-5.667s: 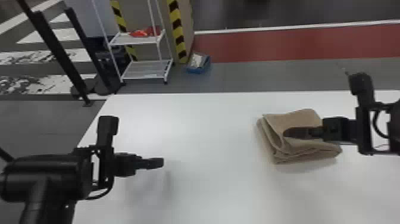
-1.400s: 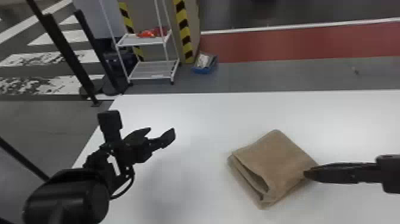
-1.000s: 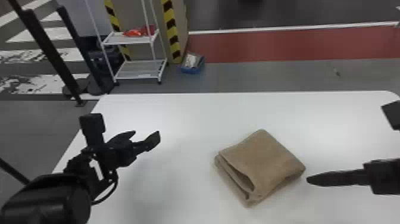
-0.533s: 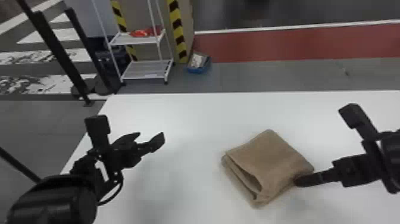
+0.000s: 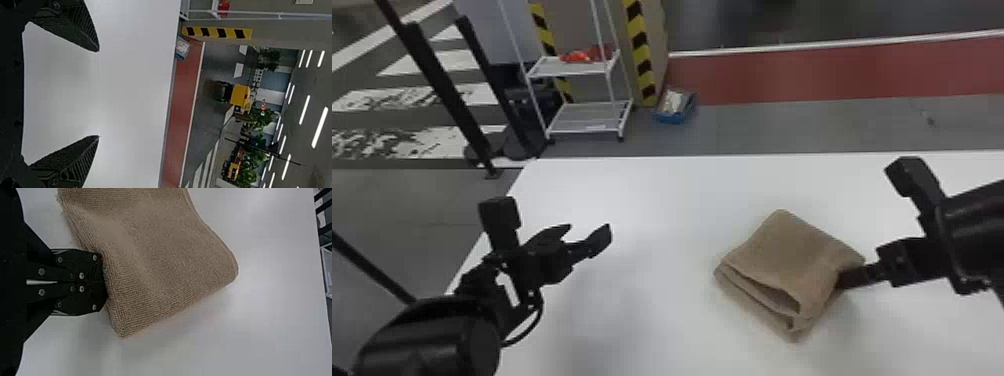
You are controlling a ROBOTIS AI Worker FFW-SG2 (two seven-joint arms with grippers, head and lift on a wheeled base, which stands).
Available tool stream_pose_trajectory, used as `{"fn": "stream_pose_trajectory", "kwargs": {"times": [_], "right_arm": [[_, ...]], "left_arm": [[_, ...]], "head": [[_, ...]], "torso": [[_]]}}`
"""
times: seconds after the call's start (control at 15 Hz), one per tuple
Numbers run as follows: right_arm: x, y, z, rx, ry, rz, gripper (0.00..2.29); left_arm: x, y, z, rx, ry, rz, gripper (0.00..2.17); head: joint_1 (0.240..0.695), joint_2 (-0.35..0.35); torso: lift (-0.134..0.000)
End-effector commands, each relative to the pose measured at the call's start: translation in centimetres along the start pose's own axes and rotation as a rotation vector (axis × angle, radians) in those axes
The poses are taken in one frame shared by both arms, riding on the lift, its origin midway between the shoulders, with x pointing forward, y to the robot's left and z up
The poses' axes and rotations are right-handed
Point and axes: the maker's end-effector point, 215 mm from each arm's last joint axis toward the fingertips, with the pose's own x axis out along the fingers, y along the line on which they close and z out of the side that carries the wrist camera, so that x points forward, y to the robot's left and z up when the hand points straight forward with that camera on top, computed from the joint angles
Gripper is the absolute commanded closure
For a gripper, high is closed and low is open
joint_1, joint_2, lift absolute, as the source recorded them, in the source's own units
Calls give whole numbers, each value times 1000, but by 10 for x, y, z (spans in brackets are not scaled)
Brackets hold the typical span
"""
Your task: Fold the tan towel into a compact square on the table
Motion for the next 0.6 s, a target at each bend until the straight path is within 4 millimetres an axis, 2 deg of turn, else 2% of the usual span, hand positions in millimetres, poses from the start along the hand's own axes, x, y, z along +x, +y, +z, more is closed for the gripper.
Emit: {"fn": "stream_pose_trajectory", "kwargs": {"times": [0.0, 0.13, 0.27, 0.53], "right_arm": [[10, 0, 6, 45, 0, -8, 2040], [15, -9, 8, 67, 5, -56, 2040], [23, -5, 11, 104, -2, -55, 2040], [34, -8, 42, 31, -87, -114, 2040]], "left_arm": [[-1, 1, -1, 0, 1, 1, 97], [-2, 1, -1, 0, -1, -2, 97], [-3, 2, 0, -1, -7, -2, 97], [-5, 6, 0, -3, -7, 5, 97]], "head": [[695, 205], [695, 203], [695, 202], [695, 223]], "torso": [[-124], [-124], [-124], [-124]]}}
